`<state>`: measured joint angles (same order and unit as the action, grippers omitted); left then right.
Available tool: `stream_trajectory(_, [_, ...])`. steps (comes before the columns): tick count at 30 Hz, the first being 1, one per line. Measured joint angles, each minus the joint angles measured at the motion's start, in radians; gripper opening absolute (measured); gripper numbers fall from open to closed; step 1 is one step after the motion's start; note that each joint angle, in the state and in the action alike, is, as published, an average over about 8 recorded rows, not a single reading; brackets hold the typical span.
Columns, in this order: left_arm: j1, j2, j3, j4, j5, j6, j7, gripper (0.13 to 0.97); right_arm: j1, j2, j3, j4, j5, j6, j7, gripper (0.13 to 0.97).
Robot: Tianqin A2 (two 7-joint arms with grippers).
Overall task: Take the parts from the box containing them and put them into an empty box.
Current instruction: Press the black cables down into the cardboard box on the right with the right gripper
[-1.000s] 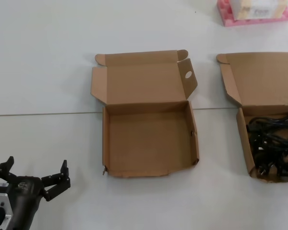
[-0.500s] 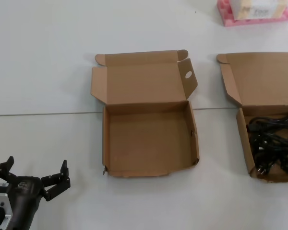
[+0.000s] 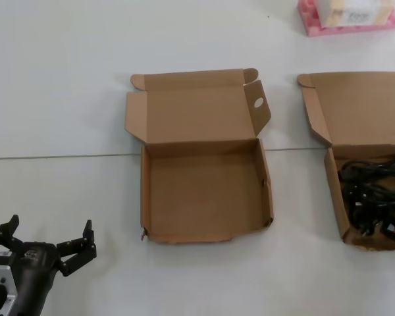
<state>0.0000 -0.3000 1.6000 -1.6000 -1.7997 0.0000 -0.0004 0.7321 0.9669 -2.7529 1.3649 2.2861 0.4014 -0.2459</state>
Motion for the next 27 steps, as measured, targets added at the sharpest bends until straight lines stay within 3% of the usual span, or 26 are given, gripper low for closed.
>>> stream_trajectory(13, [0.000,0.000,0.000,0.000,0.000,0.000,0.000,0.966,0.005,0.040,0.000,0.088,0.007,0.026,0.000,0.283])
stream_trajectory(17, [0.000,0.000,0.000,0.000,0.000,0.000,0.000,0.966,-0.002,0.060,0.000,0.123,0.012,0.041,0.000,0.283])
stream_trajectory(27, [0.000,0.000,0.000,0.000,0.000,0.000,0.000,0.966,-0.023,0.113,0.000,0.197,0.045,0.078,0.000,0.180])
